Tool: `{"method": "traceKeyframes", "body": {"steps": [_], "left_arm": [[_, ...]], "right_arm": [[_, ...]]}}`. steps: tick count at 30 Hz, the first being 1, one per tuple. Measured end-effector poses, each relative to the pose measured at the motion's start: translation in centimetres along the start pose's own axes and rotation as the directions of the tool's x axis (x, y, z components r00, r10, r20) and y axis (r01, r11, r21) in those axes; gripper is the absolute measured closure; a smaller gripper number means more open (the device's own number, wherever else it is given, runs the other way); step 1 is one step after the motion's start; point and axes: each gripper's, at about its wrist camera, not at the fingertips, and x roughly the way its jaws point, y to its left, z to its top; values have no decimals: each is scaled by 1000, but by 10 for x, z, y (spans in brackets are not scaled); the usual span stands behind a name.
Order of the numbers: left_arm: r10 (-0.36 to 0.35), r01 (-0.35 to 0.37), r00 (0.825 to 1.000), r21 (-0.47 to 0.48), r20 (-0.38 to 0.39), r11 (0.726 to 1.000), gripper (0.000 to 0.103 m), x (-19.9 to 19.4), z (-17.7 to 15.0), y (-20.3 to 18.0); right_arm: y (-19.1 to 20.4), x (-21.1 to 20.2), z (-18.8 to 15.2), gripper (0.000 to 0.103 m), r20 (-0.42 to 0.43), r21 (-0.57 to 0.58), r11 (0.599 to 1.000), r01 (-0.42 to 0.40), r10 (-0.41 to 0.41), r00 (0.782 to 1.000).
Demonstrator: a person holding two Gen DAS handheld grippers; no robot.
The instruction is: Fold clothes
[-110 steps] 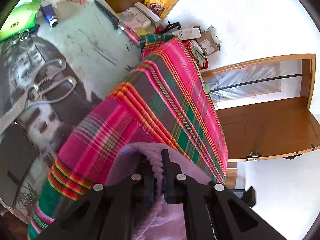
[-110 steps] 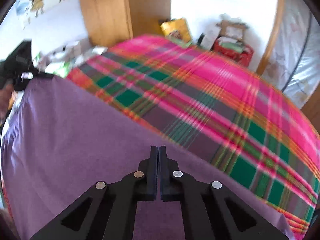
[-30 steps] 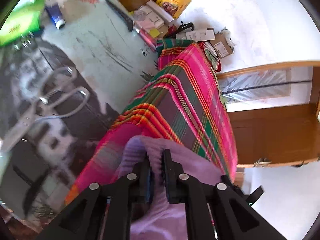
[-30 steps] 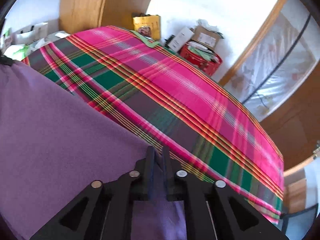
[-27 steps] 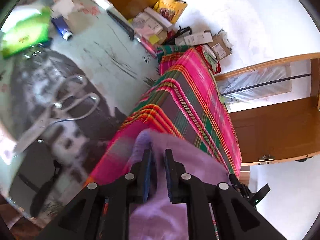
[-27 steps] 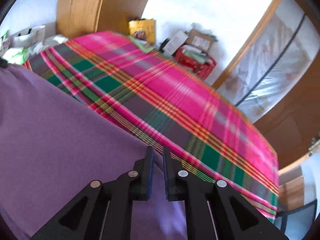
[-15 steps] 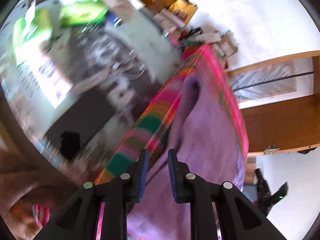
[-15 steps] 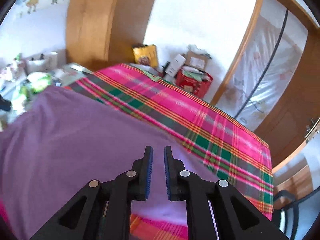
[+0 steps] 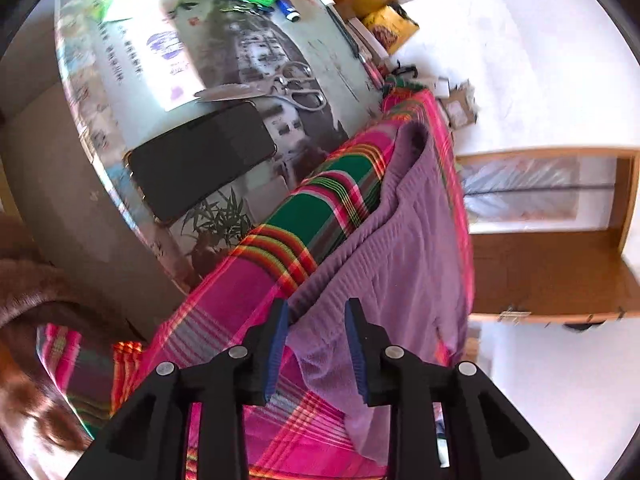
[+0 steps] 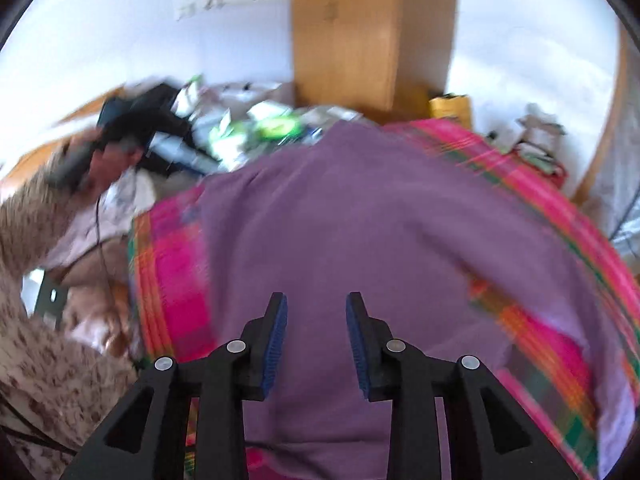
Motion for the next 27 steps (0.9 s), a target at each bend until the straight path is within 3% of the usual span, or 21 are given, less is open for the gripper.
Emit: {"method": "traceKeyframes", "body": {"steps": [3, 7, 16, 22, 27], "left_arm": [[-40, 41, 999, -43, 18, 998, 71, -7, -5, 12], [-40, 40, 999, -65, 12, 997, 71, -6, -12, 20], [-78, 76, 997, -73, -19, 994, 71, 14, -18, 16], [-110, 110, 994, -94, 2, 990, 71, 20, -16, 15], [-133, 134, 991, -122, 20, 983, 83, 20, -17, 22]], "right_arm": [[25, 15, -11, 71, -20, -44, 999, -16, 16, 1000], [38, 24, -14, 71, -28, -64, 997, -34, 32, 999], [76, 32, -16, 71, 41, -172, 984, 55, -48, 998], [96, 57, -8, 71, 14, -204, 977, 60, -58, 998], [104, 77, 2, 71, 12, -199, 977, 80, -79, 997]]}}
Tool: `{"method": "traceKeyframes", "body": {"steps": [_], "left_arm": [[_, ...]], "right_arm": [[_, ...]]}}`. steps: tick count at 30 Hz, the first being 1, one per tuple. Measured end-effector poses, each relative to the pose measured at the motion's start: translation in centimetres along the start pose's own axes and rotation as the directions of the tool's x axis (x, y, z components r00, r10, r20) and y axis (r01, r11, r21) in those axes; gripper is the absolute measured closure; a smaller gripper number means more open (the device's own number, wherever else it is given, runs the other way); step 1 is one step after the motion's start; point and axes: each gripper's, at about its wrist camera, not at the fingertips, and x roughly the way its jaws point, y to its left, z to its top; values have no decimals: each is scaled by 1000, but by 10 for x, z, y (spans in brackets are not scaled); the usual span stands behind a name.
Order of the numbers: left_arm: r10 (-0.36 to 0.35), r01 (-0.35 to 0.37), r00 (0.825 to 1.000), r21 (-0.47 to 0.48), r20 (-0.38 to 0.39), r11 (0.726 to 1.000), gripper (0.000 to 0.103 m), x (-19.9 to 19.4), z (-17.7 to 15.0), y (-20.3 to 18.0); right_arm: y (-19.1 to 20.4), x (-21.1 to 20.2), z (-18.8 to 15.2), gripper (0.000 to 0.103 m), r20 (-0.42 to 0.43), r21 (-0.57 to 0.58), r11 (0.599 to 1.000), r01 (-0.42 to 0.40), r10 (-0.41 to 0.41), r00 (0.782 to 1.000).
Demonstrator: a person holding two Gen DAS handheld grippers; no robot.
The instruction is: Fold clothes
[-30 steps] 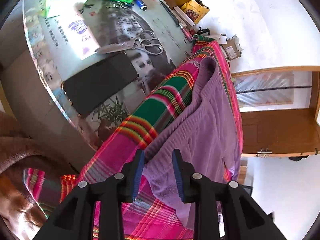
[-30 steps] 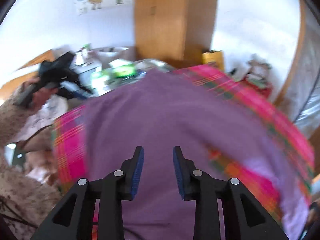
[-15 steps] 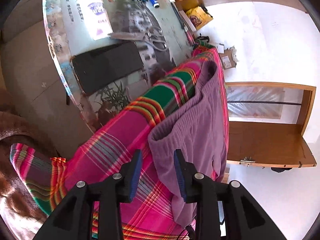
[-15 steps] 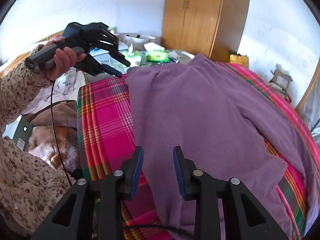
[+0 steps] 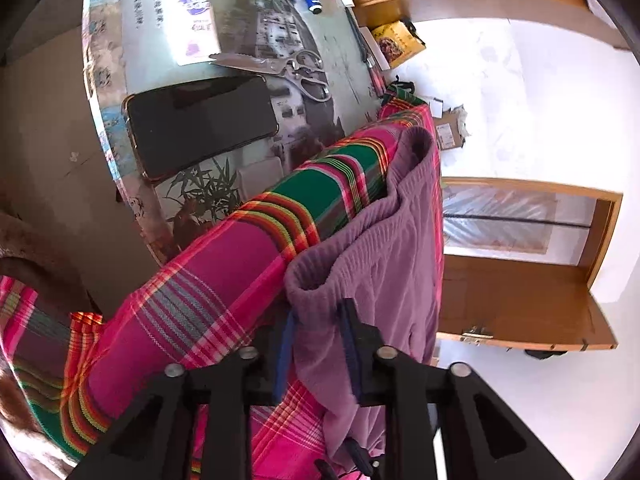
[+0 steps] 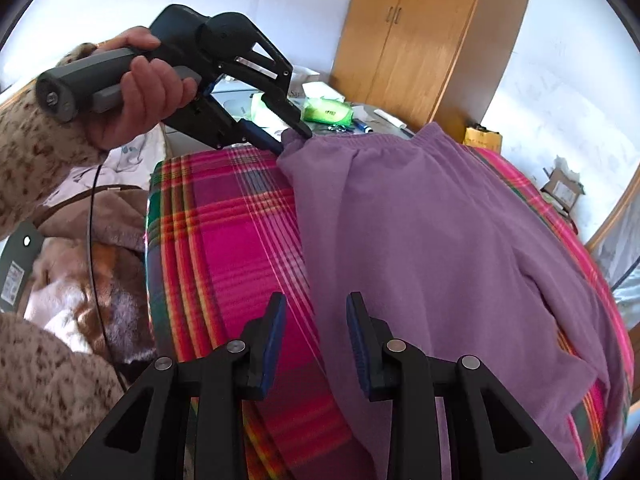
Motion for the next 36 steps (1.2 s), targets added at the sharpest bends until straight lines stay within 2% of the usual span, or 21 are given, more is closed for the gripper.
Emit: {"method": "traceKeyframes", "body": {"steps": [2, 8, 10, 12, 14, 20, 29, 36], "left_arm": [[-11, 11, 1000, 0, 10, 1000, 89, -1, 0, 2], [-24, 24, 999, 4, 29, 1000, 93, -3, 1, 2], [-26, 26, 999, 7, 36, 1000, 94, -5, 0, 2], [-27, 26, 999, 9, 43, 1000, 94, -8, -1, 4], [-24, 24, 998, 14, 51, 1000, 94, -11, -3, 5], [-34, 32, 997, 21, 65, 999, 94, -23, -10, 6], [-29, 26, 996, 34, 86, 999, 94, -40, -22, 6], [-16, 14, 991, 18, 129, 1000, 94, -56, -21, 16]], "right_arm": [[6, 8, 4, 71, -16, -15, 999, 28, -29, 999], [11, 14, 12, 72, -31, -18, 998, 59, -60, 998], [8, 15, 13, 78, -35, 5, 999, 43, -43, 998], [9, 17, 14, 95, -41, 13, 999, 41, -40, 998], [10, 19, 15, 100, -50, 6, 999, 50, -50, 998], [14, 3, 17, 101, -37, -13, 1000, 26, -26, 999], [17, -22, 21, 101, -12, 22, 999, -26, 27, 1000], [30, -23, 23, 101, -4, 35, 996, -86, 86, 996]]}}
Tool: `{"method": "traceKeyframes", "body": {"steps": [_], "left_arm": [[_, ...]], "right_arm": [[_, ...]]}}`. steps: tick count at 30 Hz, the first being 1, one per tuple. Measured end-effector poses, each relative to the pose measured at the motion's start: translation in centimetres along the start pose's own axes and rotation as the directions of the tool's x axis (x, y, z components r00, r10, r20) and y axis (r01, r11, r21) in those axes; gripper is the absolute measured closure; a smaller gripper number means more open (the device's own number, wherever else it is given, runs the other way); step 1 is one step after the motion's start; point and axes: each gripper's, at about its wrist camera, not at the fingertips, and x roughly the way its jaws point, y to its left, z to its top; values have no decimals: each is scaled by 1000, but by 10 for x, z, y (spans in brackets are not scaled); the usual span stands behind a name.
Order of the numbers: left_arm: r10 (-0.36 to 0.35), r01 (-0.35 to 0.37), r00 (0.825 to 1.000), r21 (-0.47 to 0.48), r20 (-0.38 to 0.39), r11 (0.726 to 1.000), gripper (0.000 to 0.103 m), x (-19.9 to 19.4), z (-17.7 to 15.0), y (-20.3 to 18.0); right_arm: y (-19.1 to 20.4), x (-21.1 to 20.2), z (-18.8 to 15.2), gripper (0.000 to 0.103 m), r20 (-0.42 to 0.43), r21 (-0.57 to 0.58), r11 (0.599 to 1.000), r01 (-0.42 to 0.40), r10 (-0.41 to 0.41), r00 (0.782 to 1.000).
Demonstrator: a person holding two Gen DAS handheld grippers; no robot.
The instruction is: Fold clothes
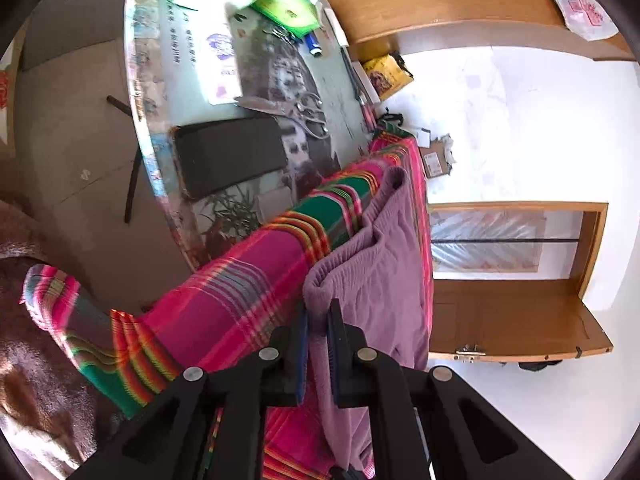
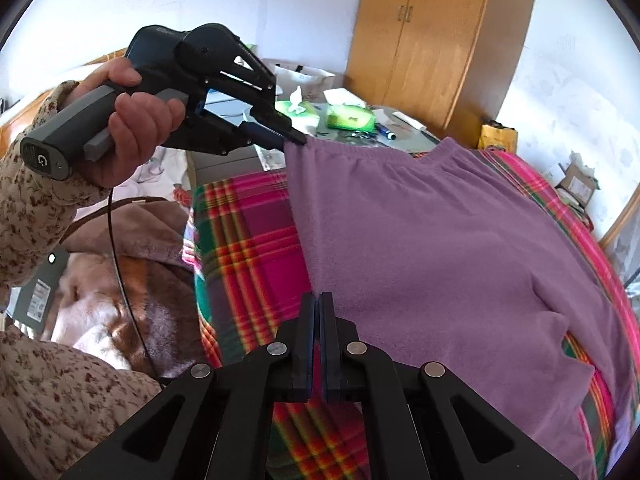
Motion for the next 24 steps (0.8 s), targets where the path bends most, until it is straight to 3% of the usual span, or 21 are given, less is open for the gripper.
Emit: {"method": "traceKeyframes", "body": {"steps": [6, 11, 14, 17, 21, 24], "left_arm": [[50, -51, 999, -40, -9, 998, 94, 9, 2, 16], [76, -76, 997, -18, -3, 997, 93, 11, 0, 14], [90, -90, 996, -16, 3, 996, 91, 7, -2, 12], [122, -122, 991, -6, 59, 993, 91, -3, -4, 9], [139, -146, 981, 45, 137, 988, 91, -16, -11, -5], [137, -154, 979, 107, 151, 982, 91, -17, -22, -22]], "right_arm": [[2, 14, -6, 101, -30, 32, 999, -34, 35, 999], [-4, 12, -9, 99, -38, 43, 998, -55, 56, 998], [-17, -7, -17, 95, 4, 71, 997, -9, 8, 1000], [-43, -34, -38, 91, 38, 166, 985, 42, -49, 998], [-86, -67, -77, 91, 28, 355, 920, 165, -187, 982], [-117, -92, -111, 90, -2, 493, 829, 264, -302, 953]]}}
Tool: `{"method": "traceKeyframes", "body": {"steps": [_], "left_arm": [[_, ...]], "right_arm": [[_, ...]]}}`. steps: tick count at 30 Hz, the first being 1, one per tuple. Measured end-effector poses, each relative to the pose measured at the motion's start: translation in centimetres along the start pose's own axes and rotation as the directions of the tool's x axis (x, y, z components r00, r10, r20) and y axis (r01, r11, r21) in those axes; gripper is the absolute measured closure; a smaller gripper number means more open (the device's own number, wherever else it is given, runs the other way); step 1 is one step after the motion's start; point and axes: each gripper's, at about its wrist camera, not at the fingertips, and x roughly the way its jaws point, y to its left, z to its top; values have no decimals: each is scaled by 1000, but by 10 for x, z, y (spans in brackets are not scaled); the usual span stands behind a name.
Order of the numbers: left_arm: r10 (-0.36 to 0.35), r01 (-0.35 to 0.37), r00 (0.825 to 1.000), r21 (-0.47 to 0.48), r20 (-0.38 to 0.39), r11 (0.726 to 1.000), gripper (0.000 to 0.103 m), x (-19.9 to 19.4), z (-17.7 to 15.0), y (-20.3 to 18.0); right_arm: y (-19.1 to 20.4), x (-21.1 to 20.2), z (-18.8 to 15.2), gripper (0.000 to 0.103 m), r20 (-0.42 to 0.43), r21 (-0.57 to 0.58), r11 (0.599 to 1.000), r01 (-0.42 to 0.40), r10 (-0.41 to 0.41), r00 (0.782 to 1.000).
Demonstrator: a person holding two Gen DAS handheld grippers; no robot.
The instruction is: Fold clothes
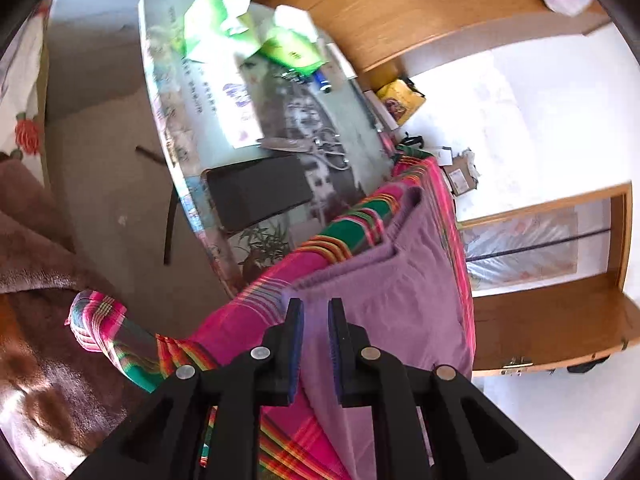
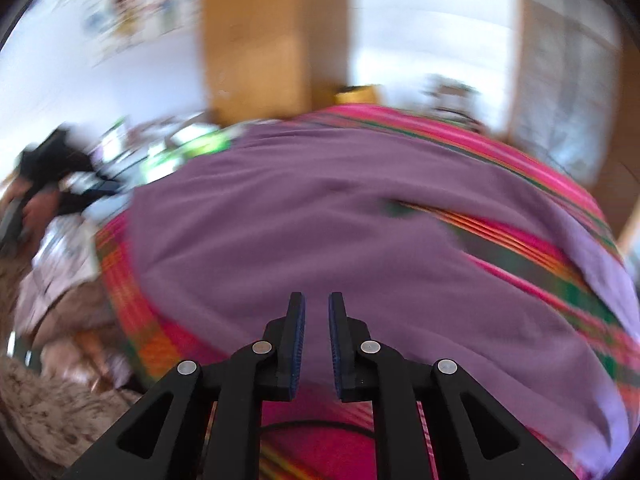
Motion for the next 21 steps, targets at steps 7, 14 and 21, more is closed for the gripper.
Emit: {"method": "traceKeyframes", "body": {"steps": [7, 14, 21], "left_arm": [[56, -70, 995, 177, 87, 982, 90, -16, -30, -43], [-13, 38, 997, 386, -70, 922, 79, 13, -80, -98], [33, 118, 960, 511, -277, 852, 79, 68, -140, -138]], "right_arm": [[-93, -53, -38, 71, 7, 258, 930, 263, -274, 962], [-167, -112, -89, 69, -27, 482, 785, 389, -430, 902], [-205, -140, -130, 69, -48, 623, 679, 388, -462, 886]]}}
